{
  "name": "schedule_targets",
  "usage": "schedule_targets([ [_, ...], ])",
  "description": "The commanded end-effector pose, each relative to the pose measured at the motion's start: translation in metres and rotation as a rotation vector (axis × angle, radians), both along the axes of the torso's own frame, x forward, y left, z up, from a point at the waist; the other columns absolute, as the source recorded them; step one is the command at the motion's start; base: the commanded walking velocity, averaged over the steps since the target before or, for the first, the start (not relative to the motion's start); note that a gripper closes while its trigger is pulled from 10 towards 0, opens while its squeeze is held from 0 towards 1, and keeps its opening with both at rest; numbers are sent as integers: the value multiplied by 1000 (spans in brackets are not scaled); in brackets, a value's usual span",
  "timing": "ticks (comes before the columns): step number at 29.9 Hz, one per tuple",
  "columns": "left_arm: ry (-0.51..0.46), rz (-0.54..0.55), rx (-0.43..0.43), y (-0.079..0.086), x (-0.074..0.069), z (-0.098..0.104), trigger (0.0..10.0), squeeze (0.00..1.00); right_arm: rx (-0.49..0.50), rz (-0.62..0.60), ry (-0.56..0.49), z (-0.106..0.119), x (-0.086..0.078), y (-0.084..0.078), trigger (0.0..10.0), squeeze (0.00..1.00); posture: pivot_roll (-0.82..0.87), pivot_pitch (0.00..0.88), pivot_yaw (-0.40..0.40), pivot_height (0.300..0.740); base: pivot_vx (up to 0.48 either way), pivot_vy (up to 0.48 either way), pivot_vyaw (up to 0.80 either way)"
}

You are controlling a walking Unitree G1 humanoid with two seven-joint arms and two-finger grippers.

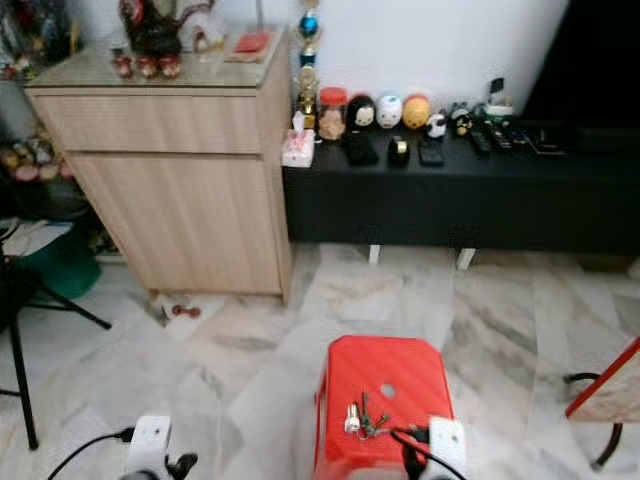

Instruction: Hang keys on a hook

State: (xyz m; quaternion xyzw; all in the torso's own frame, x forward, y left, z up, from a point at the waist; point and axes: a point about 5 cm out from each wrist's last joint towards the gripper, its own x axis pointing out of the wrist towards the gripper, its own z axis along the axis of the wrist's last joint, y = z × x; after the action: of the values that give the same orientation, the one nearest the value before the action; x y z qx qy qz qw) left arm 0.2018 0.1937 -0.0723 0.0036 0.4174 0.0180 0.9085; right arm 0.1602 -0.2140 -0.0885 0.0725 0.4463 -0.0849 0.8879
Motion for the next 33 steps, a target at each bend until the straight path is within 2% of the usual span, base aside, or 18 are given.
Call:
schedule_targets([
  [1, 33, 25, 2, 7, -12, -5, 10000, 0, 14, -7, -17, 1, 3, 5, 10000, 0, -2, 0, -41, 740, 0, 0, 0],
  [9, 29, 29, -2, 7, -12, -5, 10000, 0, -2, -12, -102, 6, 9, 3, 10000, 0, -4, 0, -38, 740, 0, 0, 0],
  [15, 32, 26, 0, 7, -14, -6, 10000, 0, -31, -4, -244, 16, 18, 1, 10000, 0, -7, 0, -41, 740, 0, 0, 0],
  [19, 36, 27, 3, 8, -15, -7, 10000, 0, -57, 14, -269, 18, 19, 1, 10000, 0, -8, 0, -42, 740, 0, 0, 0],
  [20, 37, 28, 2, 8, -16, -7, 10000, 0, -139, 115, -563, 65, 86, 16, 10000, 0, -11, 0, -45, 740, 0, 0, 0],
  [21, 38, 28, 1, 7, -16, -7, 10000, 0, -169, 147, -656, 82, 102, 23, 10000, 0, -11, 0, -45, 740, 0, 0, 0],
  [22, 38, 28, 1, 7, -16, -7, 10000, 0, -187, 164, -705, 91, 110, 26, 10000, 0, -11, 0, -45, 740, 0, 0, 0],
  [26, 39, 28, 1, 7, -17, -8, 10000, 0, -203, 176, -784, 97, 105, 32, 10000, 0, -16, 0, -49, 740, 0, 0, 0],
  [33, 40, 27, 0, 6, -18, -8, 10000, 0, -201, 130, -813, 95, 91, 29, 10000, 0, -10, 0, -57, 740, 0, 0, 0],
])
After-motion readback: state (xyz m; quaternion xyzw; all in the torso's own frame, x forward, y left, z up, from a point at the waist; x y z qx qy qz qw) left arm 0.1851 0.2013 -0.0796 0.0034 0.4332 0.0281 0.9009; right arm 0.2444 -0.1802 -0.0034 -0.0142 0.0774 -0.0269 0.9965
